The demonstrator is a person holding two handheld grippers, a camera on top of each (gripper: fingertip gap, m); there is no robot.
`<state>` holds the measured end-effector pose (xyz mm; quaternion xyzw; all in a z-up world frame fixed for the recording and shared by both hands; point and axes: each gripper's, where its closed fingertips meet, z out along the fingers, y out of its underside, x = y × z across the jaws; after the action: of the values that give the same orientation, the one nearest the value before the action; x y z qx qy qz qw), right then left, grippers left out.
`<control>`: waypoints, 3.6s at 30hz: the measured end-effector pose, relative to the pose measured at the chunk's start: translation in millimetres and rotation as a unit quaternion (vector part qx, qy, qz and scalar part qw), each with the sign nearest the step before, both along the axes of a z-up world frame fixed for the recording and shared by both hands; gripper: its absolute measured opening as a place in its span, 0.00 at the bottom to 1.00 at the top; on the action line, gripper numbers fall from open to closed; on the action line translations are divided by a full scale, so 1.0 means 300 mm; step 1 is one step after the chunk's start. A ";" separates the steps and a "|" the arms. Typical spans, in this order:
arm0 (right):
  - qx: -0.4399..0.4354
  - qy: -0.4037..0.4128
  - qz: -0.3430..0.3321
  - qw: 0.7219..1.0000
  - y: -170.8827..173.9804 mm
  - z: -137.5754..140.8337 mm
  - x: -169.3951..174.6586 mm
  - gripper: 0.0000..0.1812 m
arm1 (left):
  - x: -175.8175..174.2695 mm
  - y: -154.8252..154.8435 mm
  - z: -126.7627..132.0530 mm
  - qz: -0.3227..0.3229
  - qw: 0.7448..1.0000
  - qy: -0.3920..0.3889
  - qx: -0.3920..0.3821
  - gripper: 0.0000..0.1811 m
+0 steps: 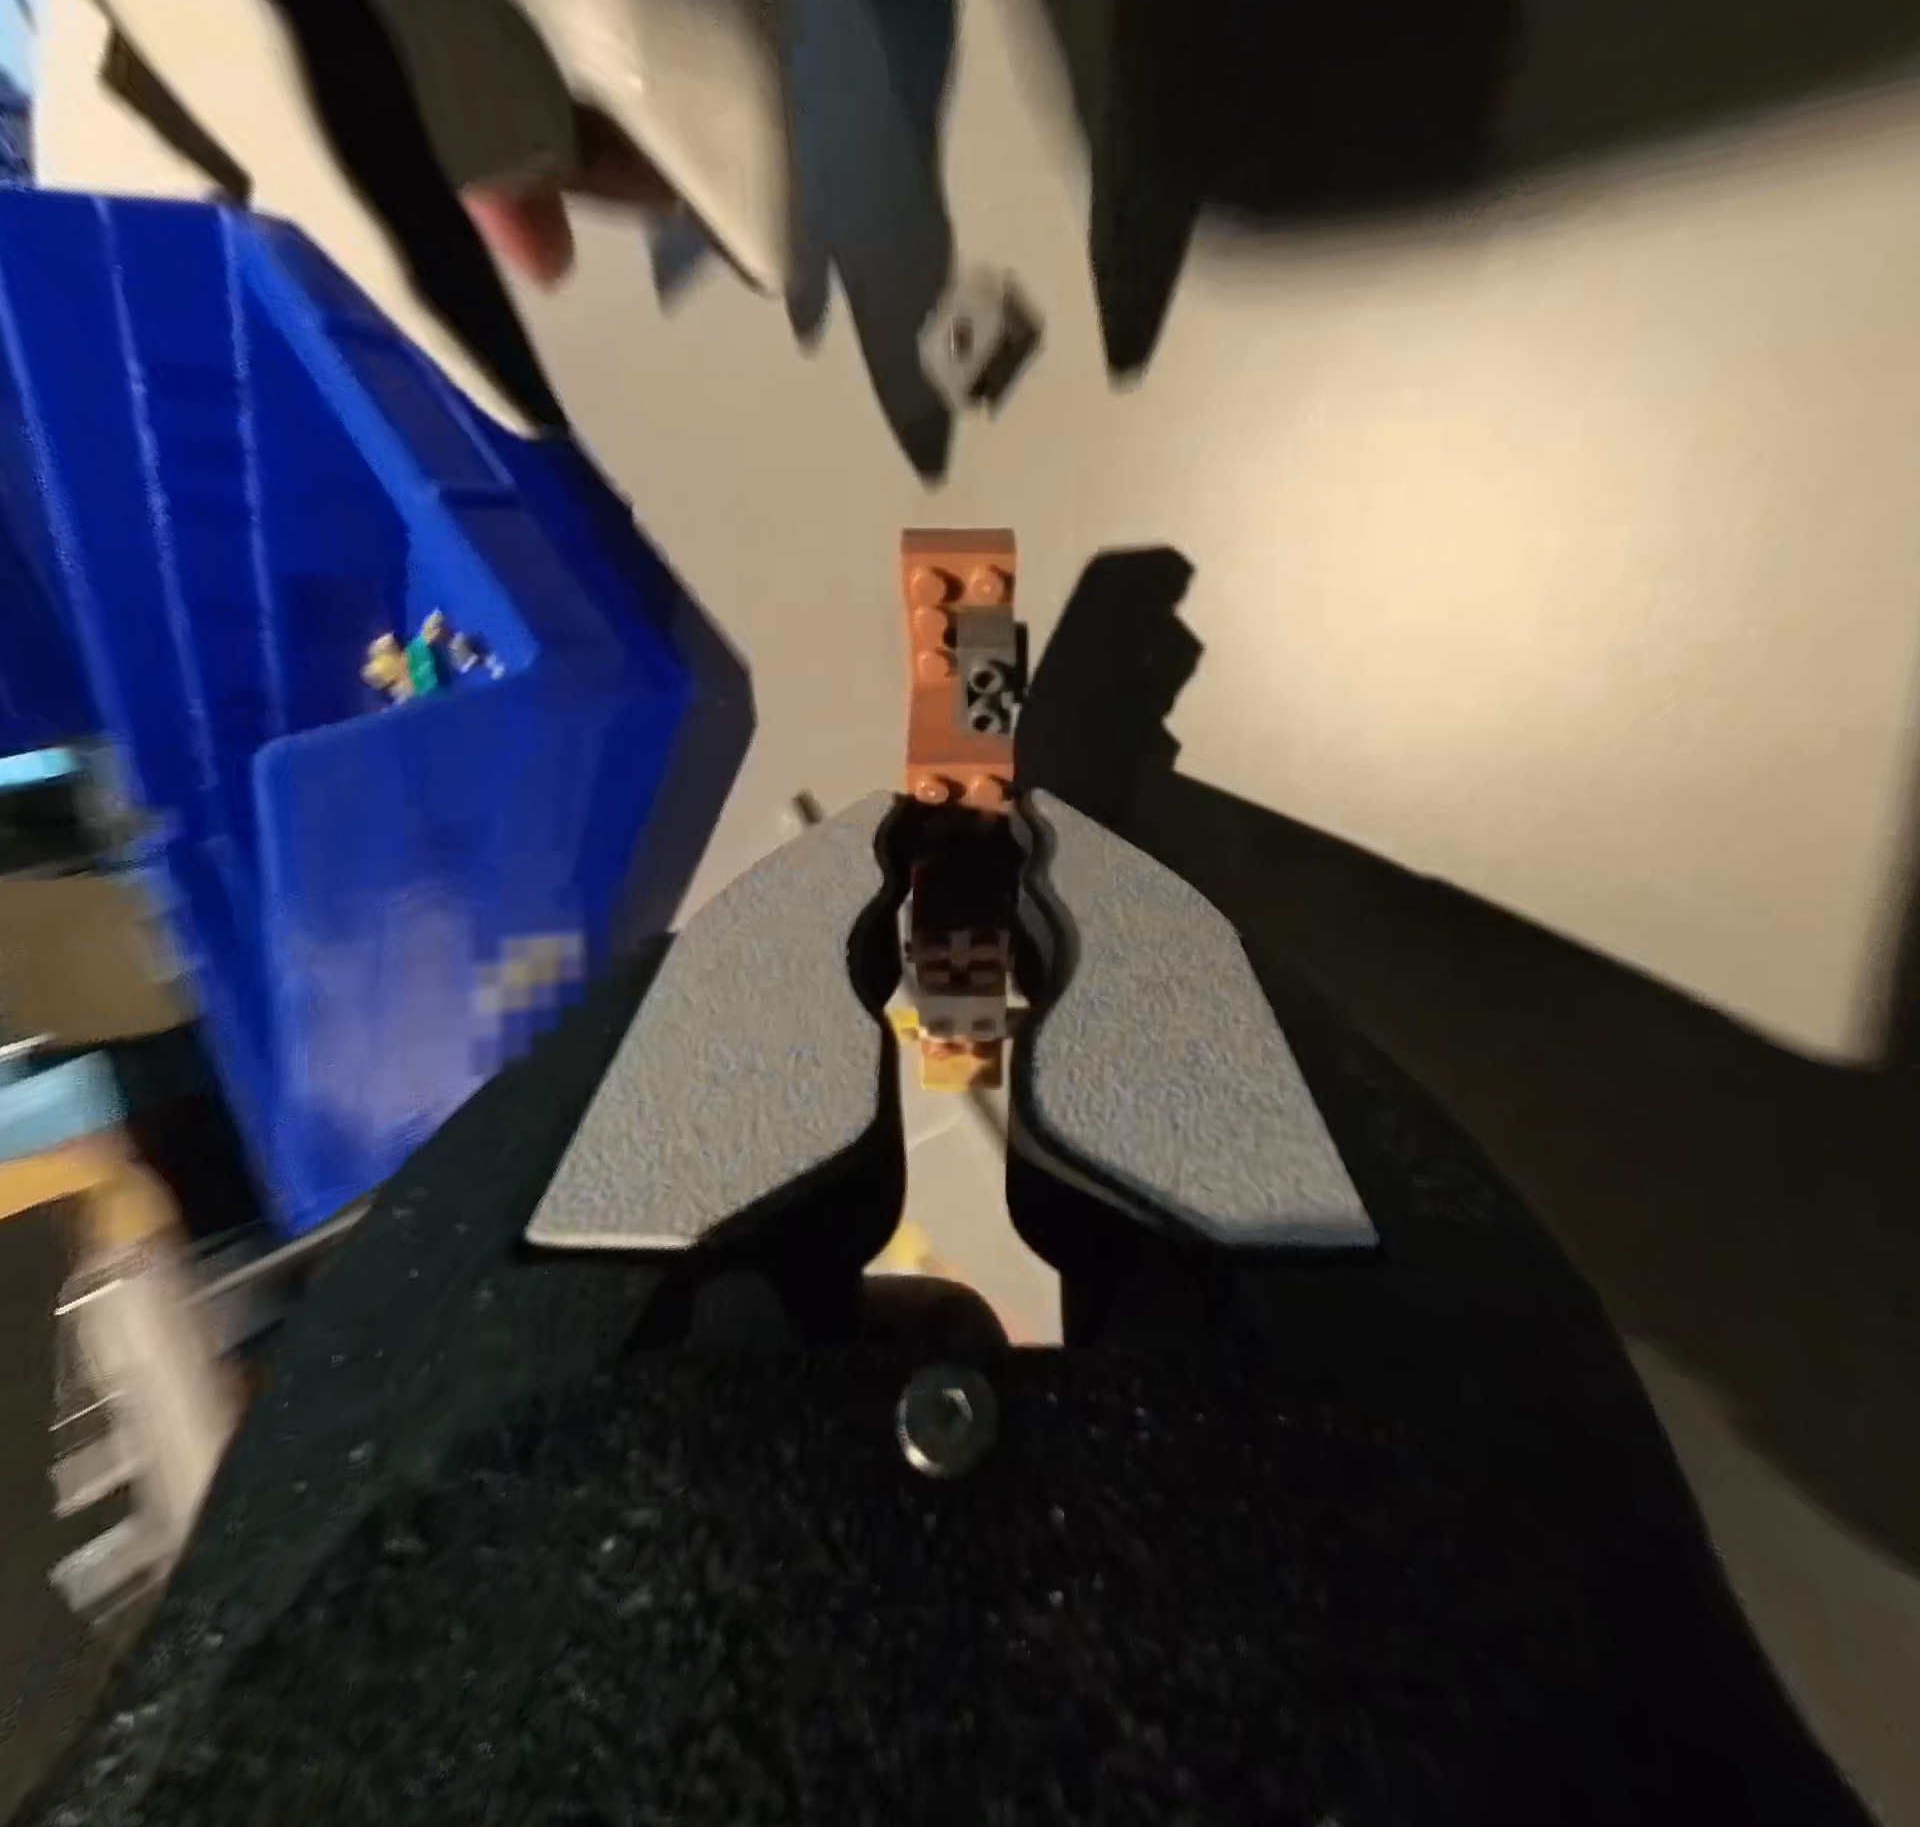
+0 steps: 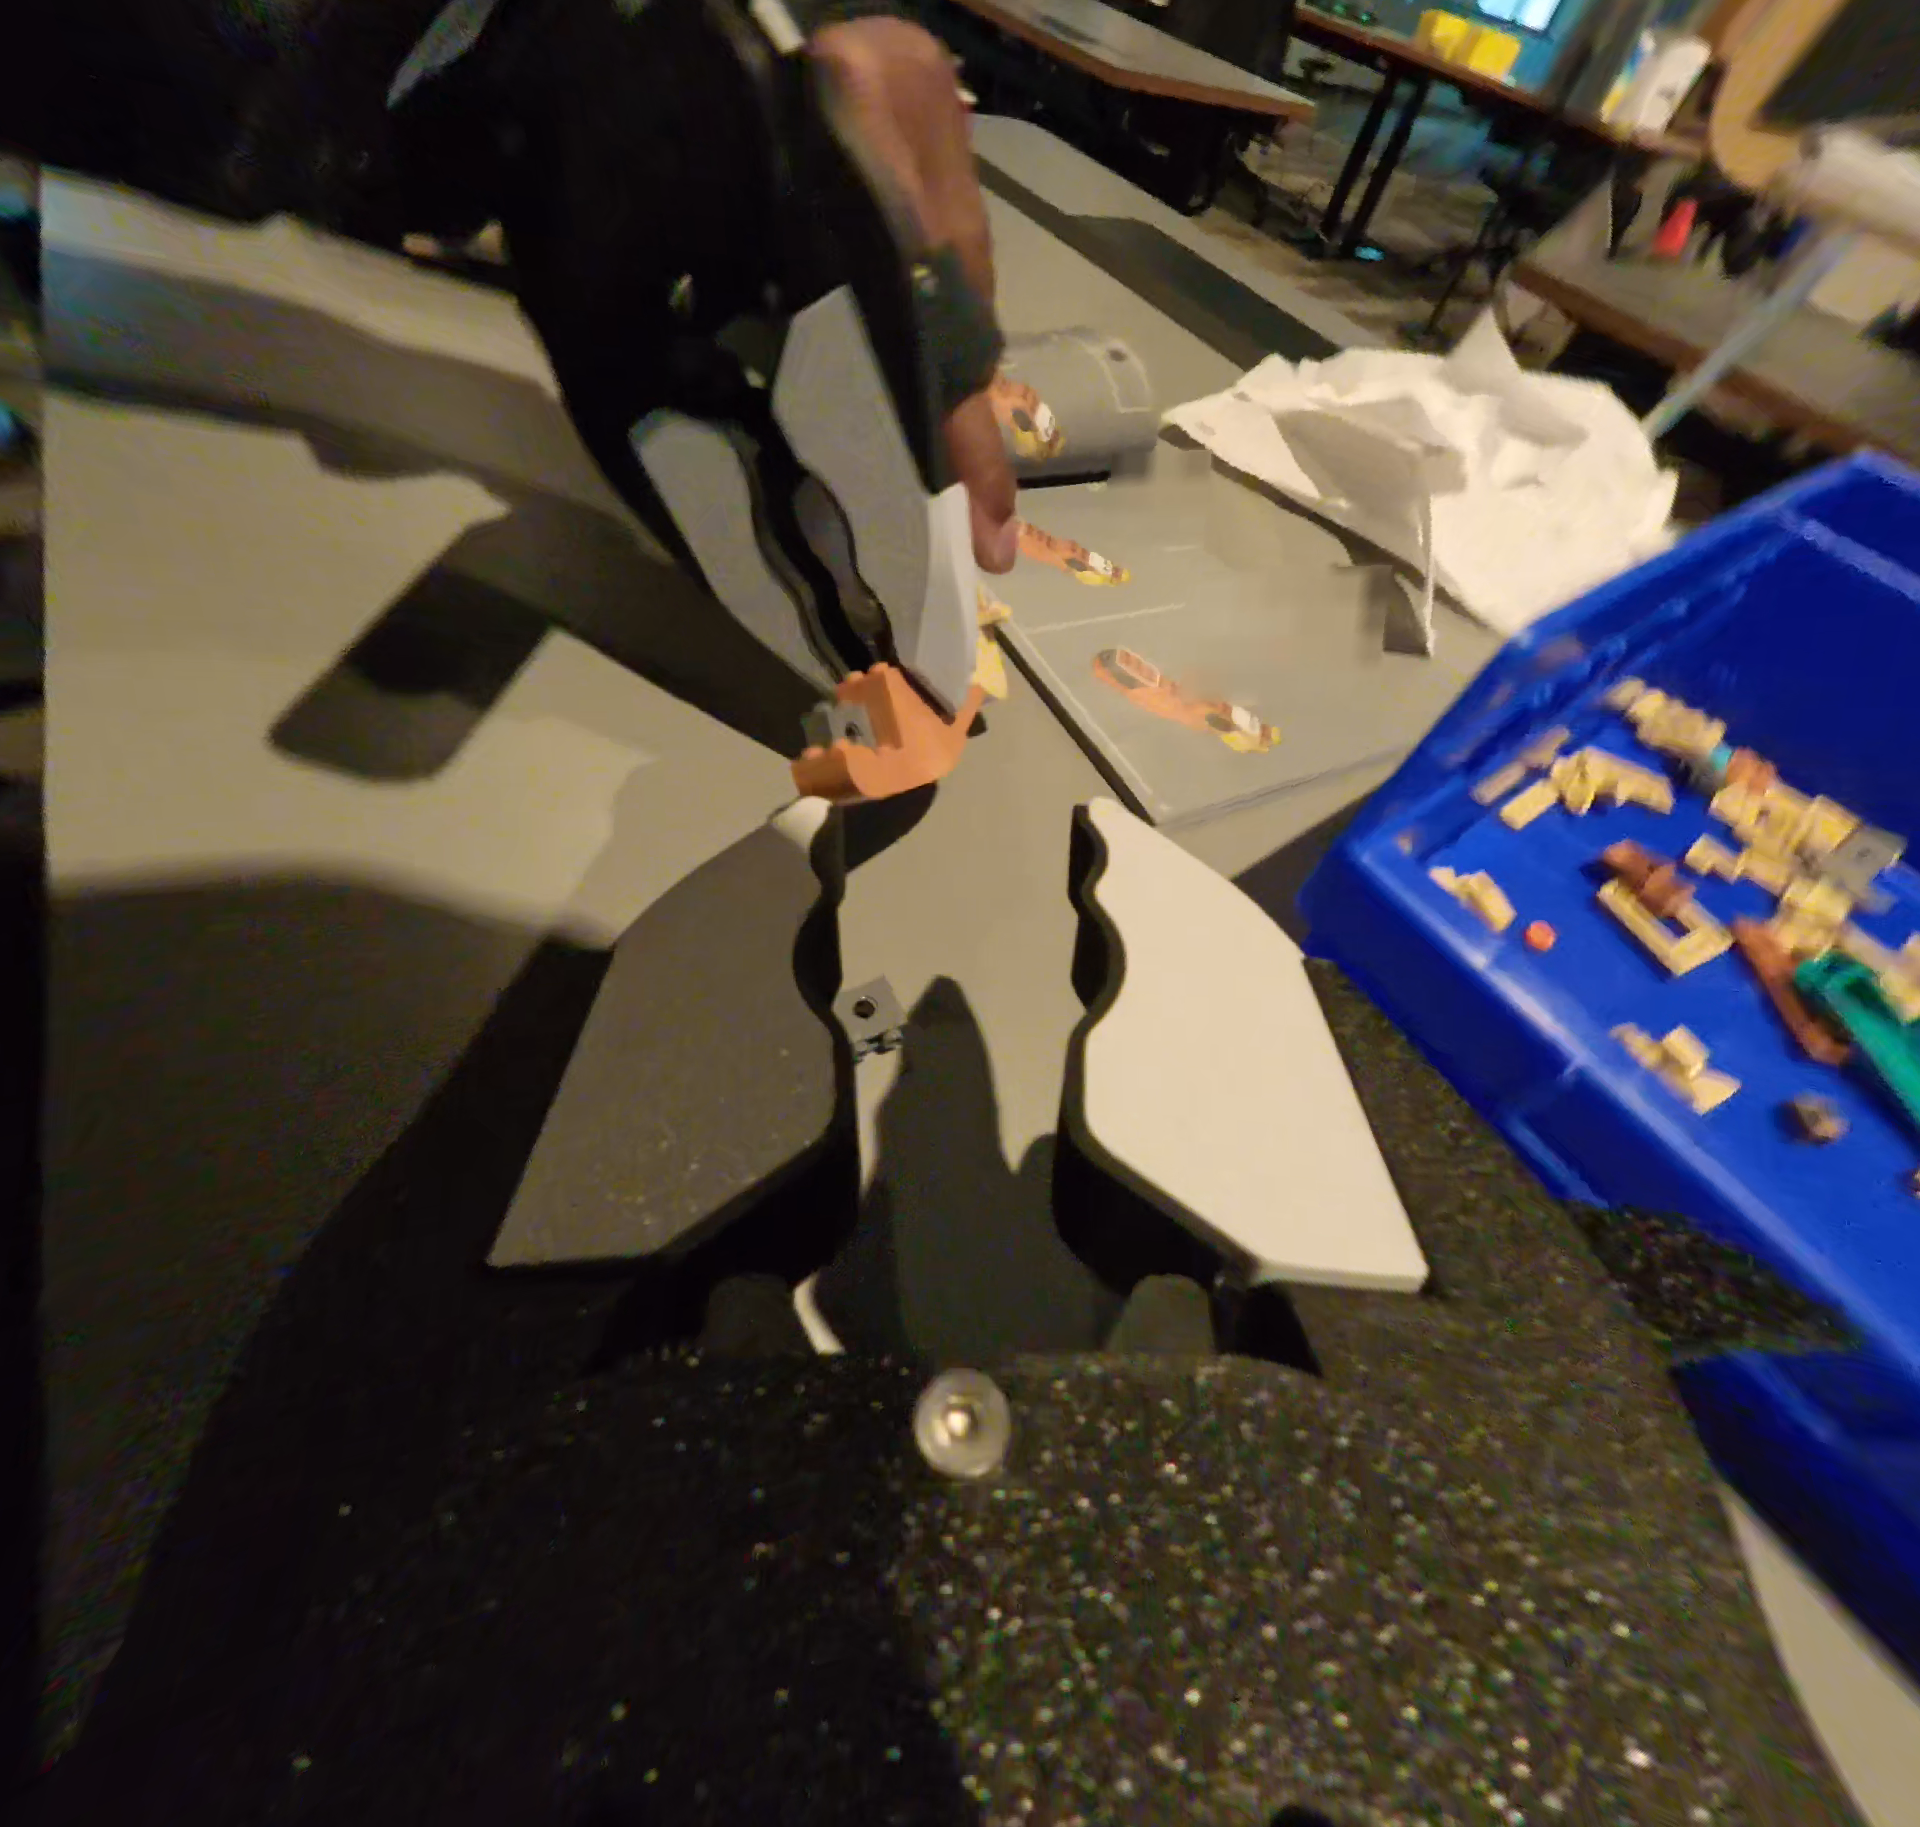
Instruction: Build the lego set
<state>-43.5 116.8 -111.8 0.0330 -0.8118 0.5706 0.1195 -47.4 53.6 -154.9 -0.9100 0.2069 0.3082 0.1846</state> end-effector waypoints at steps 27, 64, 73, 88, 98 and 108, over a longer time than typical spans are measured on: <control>0.083 0.099 0.332 0.934 -0.137 0.045 0.188 0.11 | 0.179 0.072 0.073 -0.060 0.848 -0.456 0.263 0.12; 0.022 -0.131 -0.034 0.991 -0.298 0.059 0.173 0.21 | 0.108 -0.079 0.020 0.346 0.876 -0.062 0.329 0.12; 0.084 -0.077 -0.024 0.993 -0.206 0.020 0.070 0.21 | 0.118 -0.098 -0.009 0.272 0.890 -0.183 0.317 0.10; 0.183 0.032 0.043 0.982 -0.101 -0.088 0.027 0.21 | 0.126 -0.079 0.026 0.285 0.887 -0.281 0.230 0.10; 0.162 0.015 0.057 0.985 -0.147 -0.093 0.043 0.21 | 0.087 -0.045 0.056 0.280 0.893 -0.292 0.199 0.12; 0.153 0.011 0.054 0.987 -0.131 -0.090 0.045 0.21 | 0.090 -0.035 0.061 0.276 0.894 -0.290 0.200 0.16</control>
<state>-30.0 77.6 -138.9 0.1010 -0.8851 0.4452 0.0912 -20.5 43.2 -136.6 -0.9232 -0.1820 0.1036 0.3221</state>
